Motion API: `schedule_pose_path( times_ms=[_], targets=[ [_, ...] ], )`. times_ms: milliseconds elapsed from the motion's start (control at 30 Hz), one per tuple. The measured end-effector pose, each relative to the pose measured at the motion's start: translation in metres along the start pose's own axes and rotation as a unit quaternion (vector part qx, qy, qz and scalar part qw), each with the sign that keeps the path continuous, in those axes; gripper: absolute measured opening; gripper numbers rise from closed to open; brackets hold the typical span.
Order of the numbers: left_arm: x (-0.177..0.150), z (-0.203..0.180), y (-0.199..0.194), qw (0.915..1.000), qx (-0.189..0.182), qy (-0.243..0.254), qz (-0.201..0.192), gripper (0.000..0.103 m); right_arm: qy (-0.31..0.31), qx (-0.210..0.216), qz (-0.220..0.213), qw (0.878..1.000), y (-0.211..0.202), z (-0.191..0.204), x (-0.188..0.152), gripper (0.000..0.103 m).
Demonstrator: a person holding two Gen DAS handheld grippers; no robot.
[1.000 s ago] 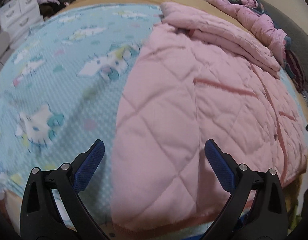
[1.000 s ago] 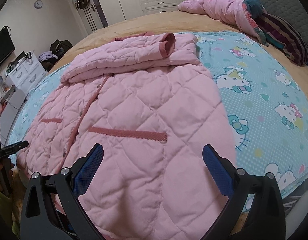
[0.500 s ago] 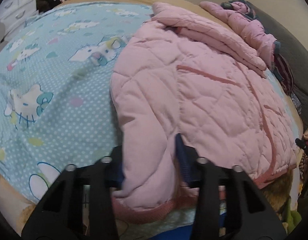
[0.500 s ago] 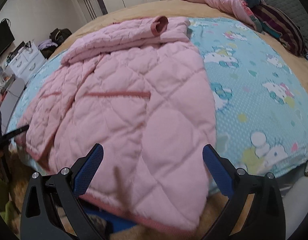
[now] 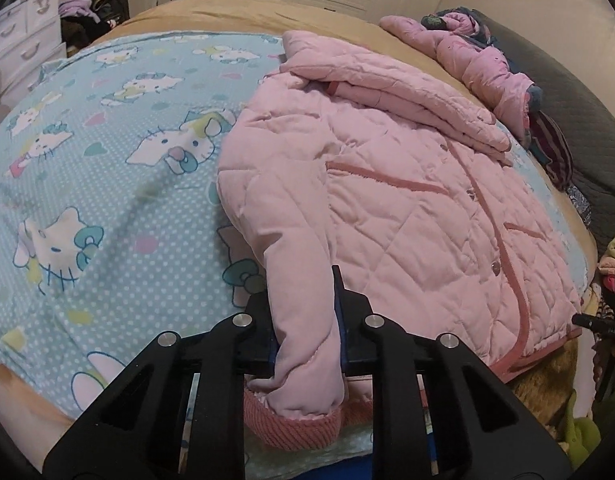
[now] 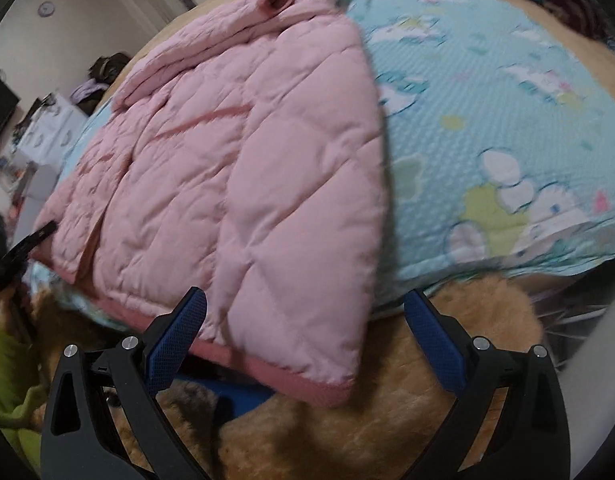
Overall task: Fold large clothes
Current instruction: 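Grasp the ribbed hem with the left tool while the right tool grasps it too, then lift the hem with both tools and fold it over toward the collar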
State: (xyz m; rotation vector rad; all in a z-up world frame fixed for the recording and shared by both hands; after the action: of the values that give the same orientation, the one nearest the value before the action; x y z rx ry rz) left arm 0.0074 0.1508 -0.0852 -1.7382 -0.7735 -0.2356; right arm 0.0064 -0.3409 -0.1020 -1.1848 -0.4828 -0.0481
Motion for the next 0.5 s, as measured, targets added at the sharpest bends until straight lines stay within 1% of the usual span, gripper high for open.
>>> schedule_pose_path(
  times_ms=[33,67,133,167,200,267,300,367,467,500],
  targets=[
    [-0.001,0.001,0.000,1.0000,0.000,-0.001,0.002,0.013,-0.008,0.015,0.012,1.000,0.006,0.005,-0.003,0.094],
    [-0.001,0.001,0.001,1.0000,0.000,-0.001,0.004,0.013,-0.011,0.024,0.024,0.999,0.010,0.008,-0.004,0.082],
    [-0.002,0.004,0.003,0.9999,-0.001,-0.004,0.009,0.015,-0.015,0.019,0.030,0.999,0.014,0.010,-0.007,0.078],
    [-0.002,0.005,0.004,0.9999,0.001,-0.005,0.012,0.016,-0.014,0.021,0.029,0.999,0.014,0.009,-0.009,0.069],
    [-0.003,0.006,0.005,0.9999,0.002,-0.005,0.014,0.017,-0.013,0.022,0.027,0.999,0.013,0.008,-0.007,0.064],
    [-0.004,0.008,0.006,0.9998,0.000,-0.011,0.016,0.015,-0.017,0.034,0.015,0.999,0.005,0.008,-0.005,0.046],
    [-0.001,0.006,0.003,0.9998,-0.004,-0.014,0.013,0.012,-0.022,0.044,0.005,0.999,-0.002,0.010,-0.002,0.041],
    [0.006,-0.001,-0.007,0.9999,-0.013,-0.009,-0.007,0.010,-0.029,0.060,-0.013,0.998,-0.013,0.012,0.002,0.025],
    [0.017,-0.013,-0.020,0.9993,-0.017,0.007,-0.032,0.009,-0.044,0.087,-0.060,0.993,-0.036,0.019,0.014,0.019],
    [0.021,-0.015,-0.023,0.9990,-0.021,0.008,-0.039,0.009,-0.049,0.093,-0.077,0.991,-0.044,0.021,0.019,0.018]
  ],
)
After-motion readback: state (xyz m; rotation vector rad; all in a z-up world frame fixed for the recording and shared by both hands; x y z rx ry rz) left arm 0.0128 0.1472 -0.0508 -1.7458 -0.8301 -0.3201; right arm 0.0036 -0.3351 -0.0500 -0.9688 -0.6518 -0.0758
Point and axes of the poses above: each gripper's, at about its wrist camera, not at the fingertips, and y roughly the way its jaws point, z to its left, x to its top, the point moved 2 cm from there along y, roughly the way its jaws point, and after that the axes turned 8 degrees about -y, right-handed, at the moved point
